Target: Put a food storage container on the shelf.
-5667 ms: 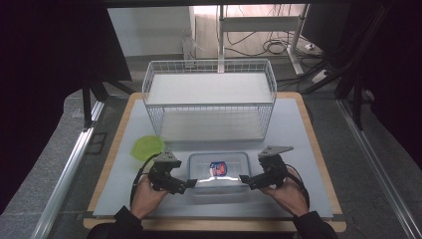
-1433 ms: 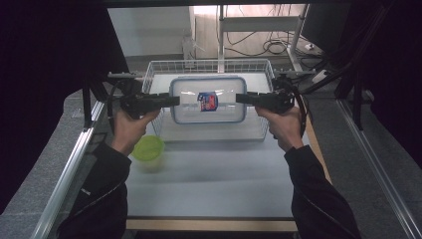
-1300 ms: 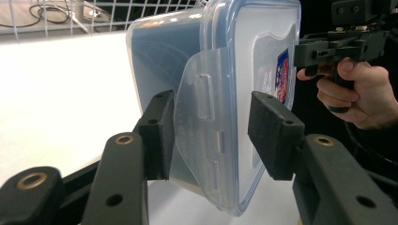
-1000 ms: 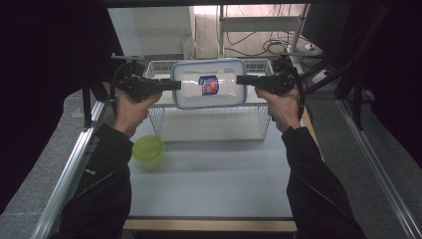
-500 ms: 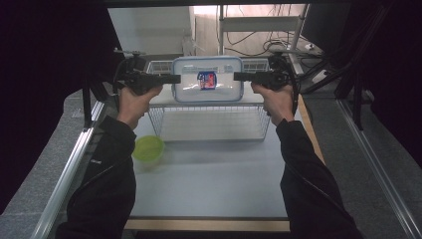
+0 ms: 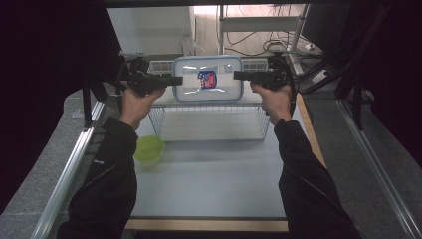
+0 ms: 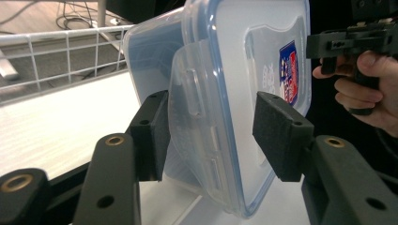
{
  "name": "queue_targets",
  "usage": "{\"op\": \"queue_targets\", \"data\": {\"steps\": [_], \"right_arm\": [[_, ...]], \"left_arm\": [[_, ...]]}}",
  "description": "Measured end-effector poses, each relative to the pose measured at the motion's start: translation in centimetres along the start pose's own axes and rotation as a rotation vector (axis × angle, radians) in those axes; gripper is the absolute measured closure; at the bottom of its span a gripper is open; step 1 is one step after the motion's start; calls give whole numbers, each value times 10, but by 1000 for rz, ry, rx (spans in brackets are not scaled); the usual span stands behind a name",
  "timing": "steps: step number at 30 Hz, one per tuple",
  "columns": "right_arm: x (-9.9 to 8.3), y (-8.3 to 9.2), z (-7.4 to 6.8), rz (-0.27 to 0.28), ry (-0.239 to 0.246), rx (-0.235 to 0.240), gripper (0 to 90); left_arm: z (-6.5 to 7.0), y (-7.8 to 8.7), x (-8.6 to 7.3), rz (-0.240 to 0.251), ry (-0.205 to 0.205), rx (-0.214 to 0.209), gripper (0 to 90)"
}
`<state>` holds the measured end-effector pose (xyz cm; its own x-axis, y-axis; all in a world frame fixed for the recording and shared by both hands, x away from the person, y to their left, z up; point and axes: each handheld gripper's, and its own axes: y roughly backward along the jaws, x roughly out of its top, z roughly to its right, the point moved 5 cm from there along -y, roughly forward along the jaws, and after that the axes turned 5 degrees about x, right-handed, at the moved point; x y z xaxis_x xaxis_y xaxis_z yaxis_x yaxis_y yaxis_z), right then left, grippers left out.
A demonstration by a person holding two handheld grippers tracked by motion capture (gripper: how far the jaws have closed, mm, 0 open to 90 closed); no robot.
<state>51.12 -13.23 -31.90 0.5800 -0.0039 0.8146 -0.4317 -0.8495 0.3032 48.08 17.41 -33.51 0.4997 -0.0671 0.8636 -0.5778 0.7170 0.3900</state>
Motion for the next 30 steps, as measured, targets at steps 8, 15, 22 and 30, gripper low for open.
{"op": "queue_targets", "data": {"steps": [8, 15, 22, 30], "right_arm": [[-1, 0, 0, 5, 13, -7, 509], [-3, -2, 4, -8, 37, -86, 471], [-4, -2, 8, -12, 71, -153, 557], [-11, 14, -7, -19, 182, -163, 793]], "left_arm": [[-1, -2, -1, 17, -33, 25, 438], [-3, -7, -6, 6, -47, 98, 548], [2, -12, -9, -45, -111, 131, 546], [2, -3, -15, -42, -107, 133, 744]]}}
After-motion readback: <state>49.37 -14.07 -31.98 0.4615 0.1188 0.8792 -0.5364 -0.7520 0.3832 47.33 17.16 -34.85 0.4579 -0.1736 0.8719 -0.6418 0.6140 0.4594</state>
